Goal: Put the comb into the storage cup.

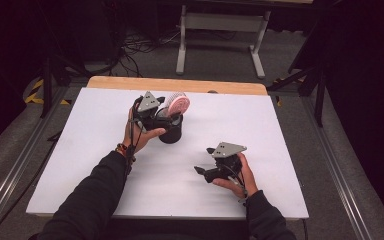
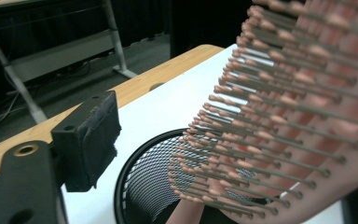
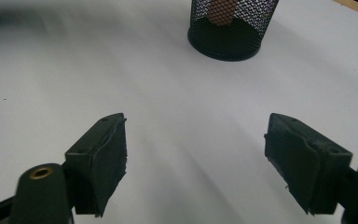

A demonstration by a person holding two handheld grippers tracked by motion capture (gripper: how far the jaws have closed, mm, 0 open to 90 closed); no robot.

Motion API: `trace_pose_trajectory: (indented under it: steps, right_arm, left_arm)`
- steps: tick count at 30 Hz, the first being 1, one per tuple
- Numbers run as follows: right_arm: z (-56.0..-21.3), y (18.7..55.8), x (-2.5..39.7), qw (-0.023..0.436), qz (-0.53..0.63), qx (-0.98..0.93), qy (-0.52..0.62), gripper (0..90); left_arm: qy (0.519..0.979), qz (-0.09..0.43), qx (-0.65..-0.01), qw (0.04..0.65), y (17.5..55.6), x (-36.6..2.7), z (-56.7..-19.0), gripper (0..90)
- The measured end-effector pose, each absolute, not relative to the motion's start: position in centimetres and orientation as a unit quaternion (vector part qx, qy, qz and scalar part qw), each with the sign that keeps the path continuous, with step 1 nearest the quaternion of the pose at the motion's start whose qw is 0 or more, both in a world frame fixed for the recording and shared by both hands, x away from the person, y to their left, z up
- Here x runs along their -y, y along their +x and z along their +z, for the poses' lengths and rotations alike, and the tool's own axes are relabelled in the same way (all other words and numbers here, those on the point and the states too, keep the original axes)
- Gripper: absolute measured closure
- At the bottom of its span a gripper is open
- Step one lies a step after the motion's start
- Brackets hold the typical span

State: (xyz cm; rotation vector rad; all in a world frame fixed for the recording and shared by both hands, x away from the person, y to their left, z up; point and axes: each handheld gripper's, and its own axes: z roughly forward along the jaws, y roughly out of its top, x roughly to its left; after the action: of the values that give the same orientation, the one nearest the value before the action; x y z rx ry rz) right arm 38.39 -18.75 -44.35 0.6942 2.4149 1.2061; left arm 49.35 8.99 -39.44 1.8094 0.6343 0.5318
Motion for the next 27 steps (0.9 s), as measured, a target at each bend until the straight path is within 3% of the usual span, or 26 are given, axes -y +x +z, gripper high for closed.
trace_pose_trajectory:
  steps: [15, 27]
  right_arm:
    - [-43.5, 37.9, 19.3, 0.192, 0.437, -0.844, 0.245, 22.1]
    - [-42.5, 37.0, 20.0, 0.223, 0.44, -0.835, 0.242, 22.6]
  left_arm:
    - [0.785, 0.242, -0.225, 0.523, 48.0, -8.1, -38.6, 12.4]
    - [0.79, 0.222, -0.189, 0.54, 47.0, -8.4, -38.1, 5.1]
